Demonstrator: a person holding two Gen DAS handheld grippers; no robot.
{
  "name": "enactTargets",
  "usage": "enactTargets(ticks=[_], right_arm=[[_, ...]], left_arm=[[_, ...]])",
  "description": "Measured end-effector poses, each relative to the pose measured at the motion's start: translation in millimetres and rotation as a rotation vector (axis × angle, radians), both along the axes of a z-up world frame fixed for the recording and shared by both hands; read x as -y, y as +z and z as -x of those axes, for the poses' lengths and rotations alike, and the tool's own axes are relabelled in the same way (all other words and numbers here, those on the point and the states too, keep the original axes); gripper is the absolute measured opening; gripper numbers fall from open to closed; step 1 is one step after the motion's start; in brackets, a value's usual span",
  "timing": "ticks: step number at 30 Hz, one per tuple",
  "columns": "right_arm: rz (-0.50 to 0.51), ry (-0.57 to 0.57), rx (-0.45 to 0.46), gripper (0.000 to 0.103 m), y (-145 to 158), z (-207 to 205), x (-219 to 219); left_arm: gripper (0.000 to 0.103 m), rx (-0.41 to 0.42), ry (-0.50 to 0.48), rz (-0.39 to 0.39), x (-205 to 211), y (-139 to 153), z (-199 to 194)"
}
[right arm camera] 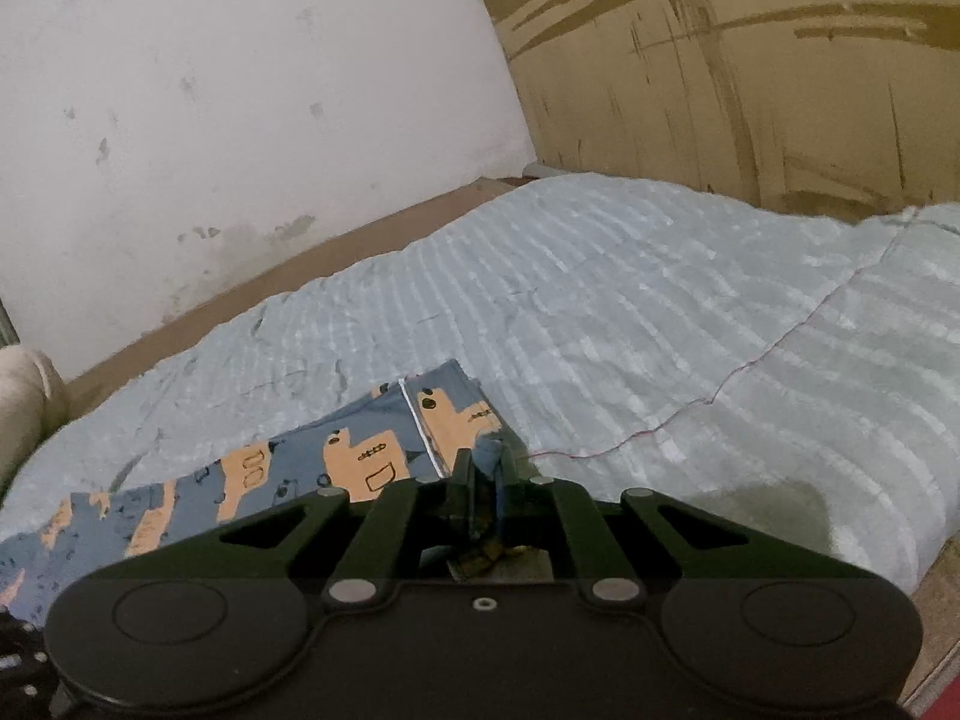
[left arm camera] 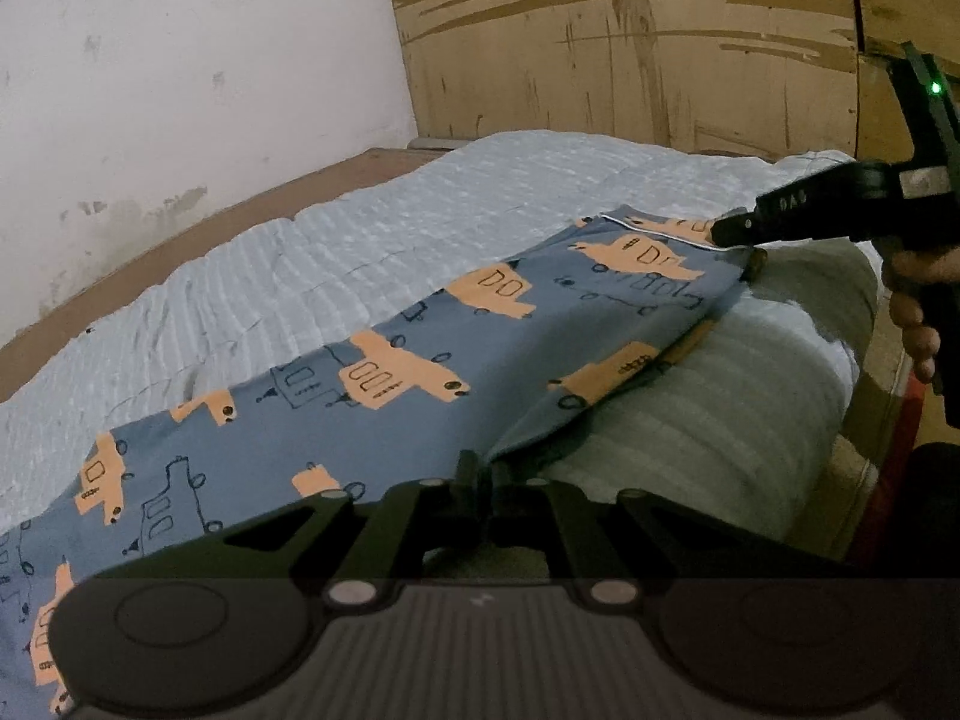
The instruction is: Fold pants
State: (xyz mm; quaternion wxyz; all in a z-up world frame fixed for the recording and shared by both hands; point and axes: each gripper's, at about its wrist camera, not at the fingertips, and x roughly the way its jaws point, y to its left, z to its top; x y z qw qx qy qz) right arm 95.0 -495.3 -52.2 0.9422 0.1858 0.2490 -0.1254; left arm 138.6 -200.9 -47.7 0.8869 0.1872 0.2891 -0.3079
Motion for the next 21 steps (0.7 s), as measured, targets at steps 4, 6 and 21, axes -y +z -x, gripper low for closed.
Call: enactTargets(ticks=[4,6,21], right_arm=[[0.083,0.014,-0.039,0.012,-6,-6,-9],[0.137,0.015,-0.049,0.023,-7,-7,-13],[0.383,0.428,-0.011,0.102,11,-44,-123]], left_arm=[[0.028,-0.052,0.015,0.063,-8,4,-6],[0.060,-0.081,0.040,0.124,-16,9,-10],[0.102,-0.007,0.592,0.158,-187,48,-31]])
